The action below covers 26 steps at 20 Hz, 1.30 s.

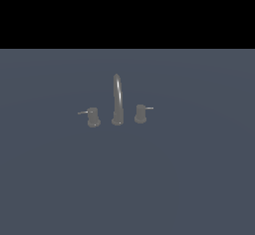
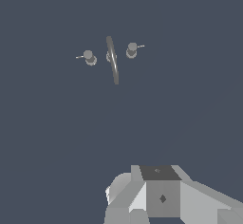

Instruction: Turn on the faucet by rotating a designated handle.

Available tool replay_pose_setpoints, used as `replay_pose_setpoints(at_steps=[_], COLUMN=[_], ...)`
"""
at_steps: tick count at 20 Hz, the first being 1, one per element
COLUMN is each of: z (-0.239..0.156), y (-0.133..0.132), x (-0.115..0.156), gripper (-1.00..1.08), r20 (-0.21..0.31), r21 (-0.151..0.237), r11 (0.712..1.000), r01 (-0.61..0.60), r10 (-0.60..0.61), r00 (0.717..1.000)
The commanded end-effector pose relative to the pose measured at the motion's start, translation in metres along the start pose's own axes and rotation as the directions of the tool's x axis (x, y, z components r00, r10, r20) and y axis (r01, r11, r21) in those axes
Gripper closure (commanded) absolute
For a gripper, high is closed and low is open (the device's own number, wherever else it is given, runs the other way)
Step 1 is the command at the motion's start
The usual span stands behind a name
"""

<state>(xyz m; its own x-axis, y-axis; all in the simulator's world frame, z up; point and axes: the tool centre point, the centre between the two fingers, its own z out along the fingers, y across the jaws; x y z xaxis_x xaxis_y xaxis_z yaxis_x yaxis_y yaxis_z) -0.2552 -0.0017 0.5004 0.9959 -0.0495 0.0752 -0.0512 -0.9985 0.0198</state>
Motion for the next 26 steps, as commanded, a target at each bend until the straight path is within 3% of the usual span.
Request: replay_pose_setpoints(at_steps=[1, 16, 26], z=[0.000, 0.045, 0.116], y=[0.000, -0.017, -0.036], x=[0.000, 0.031, 0.083], gripper=[1.08, 1.08, 1.08], r20=[0.000, 0.008, 0.019], r21=[0.000, -0.003, -0.008], r11=[1.000, 0.991, 0.942], r01=[0.000, -0.133, -0.336], r10=[0.000, 0.133, 0.337], r00=[1.000, 0.991, 0.941])
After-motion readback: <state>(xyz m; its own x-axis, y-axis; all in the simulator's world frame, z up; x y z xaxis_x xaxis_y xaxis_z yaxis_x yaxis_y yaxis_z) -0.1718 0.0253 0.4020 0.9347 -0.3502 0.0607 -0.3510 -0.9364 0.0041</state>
